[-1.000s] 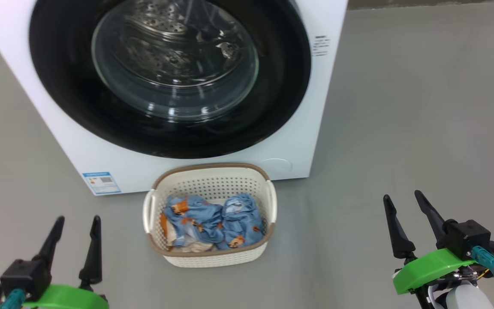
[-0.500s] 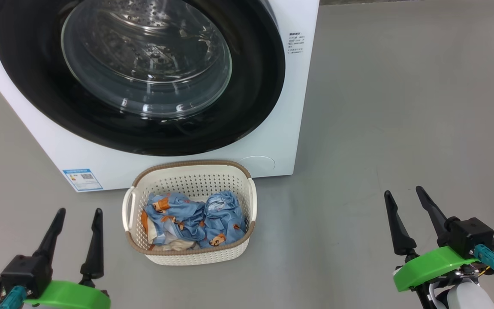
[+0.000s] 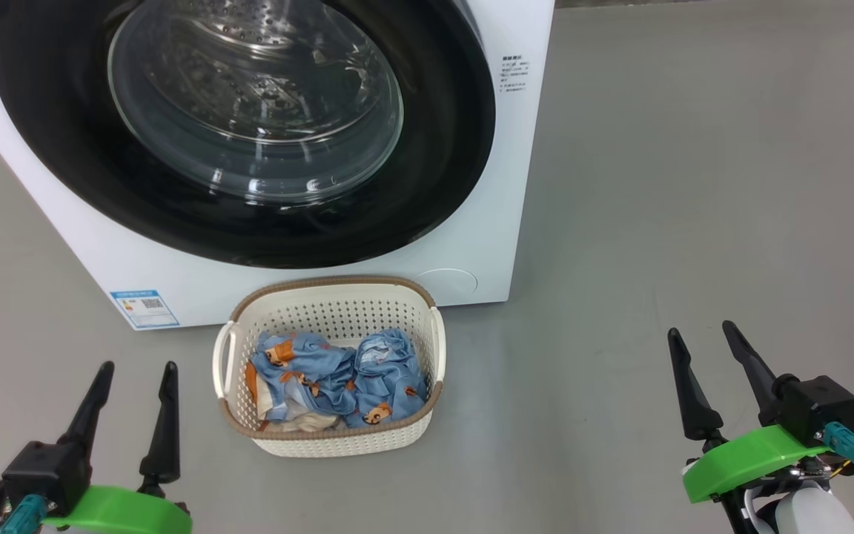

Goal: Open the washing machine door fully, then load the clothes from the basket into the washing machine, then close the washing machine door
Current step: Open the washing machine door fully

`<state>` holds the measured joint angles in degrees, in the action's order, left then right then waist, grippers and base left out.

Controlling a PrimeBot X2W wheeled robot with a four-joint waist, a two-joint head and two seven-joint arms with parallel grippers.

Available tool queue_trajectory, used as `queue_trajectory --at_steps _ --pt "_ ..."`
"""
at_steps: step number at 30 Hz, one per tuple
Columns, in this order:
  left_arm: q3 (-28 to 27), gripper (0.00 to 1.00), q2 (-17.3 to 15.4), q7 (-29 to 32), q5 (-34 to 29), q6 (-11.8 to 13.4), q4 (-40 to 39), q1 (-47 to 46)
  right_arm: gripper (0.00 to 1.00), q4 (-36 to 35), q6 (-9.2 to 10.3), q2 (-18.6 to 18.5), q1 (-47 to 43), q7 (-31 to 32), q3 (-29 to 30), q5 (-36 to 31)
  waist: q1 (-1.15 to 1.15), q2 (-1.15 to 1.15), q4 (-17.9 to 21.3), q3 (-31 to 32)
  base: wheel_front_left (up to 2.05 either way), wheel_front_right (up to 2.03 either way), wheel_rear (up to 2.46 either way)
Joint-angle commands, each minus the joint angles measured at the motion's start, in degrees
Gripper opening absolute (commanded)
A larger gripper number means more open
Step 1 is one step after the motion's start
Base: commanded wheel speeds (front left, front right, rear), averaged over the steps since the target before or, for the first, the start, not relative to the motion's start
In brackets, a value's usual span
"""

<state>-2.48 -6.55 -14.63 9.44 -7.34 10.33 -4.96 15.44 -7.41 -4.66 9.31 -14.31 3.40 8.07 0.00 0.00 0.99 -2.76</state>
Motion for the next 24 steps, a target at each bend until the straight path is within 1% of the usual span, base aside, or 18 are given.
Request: queue_trajectory --at_steps 1,10,14,18,23,24 --pt "-2.2 1.00 -1.0 -0.4 0.2 -0.1 -1.3 -1.2 1.00 -1.6 -0.08 0.0 1.3 -0.7 -1.0 0.5 0.00 0.00 -0.2 -0.1 0.00 0.00 0.00" --pt "-2.1 1.00 -0.7 -0.4 0.1 -0.1 -0.7 -1.1 1.00 -1.6 -0.08 0.0 2.2 -0.7 -0.4 0.7 0.00 0.00 -1.0 -0.6 0.00 0.00 0.00" --pt "-1.3 1.00 -0.6 -0.4 0.2 -0.1 -0.6 -1.1 1.00 -2.2 -0.08 -0.4 4.2 -0.7 -0.5 2.0 0.00 0.00 -1.4 -1.1 0.00 0.00 0.00" --pt "-0.5 1.00 -0.7 -0.4 0.5 -0.1 -0.6 -1.3 1.00 -3.0 -0.08 -2.3 8.6 -0.7 -1.2 2.5 0.00 0.00 -1.9 -1.8 0.00 0.00 0.00" --pt "0.5 1.00 -0.8 -0.4 0.9 -0.1 -0.6 -2.2 1.00 -3.6 -0.08 -4.8 16.2 -0.7 -1.3 4.0 0.00 0.00 -2.8 -3.3 0.00 0.00 0.00" --pt "0.5 1.00 -0.8 -0.4 0.9 -0.1 -0.6 -2.2 1.00 -3.6 -0.08 -4.8 16.2 -0.7 -1.3 4.0 0.00 0.00 -2.8 -3.3 0.00 0.00 0.00"
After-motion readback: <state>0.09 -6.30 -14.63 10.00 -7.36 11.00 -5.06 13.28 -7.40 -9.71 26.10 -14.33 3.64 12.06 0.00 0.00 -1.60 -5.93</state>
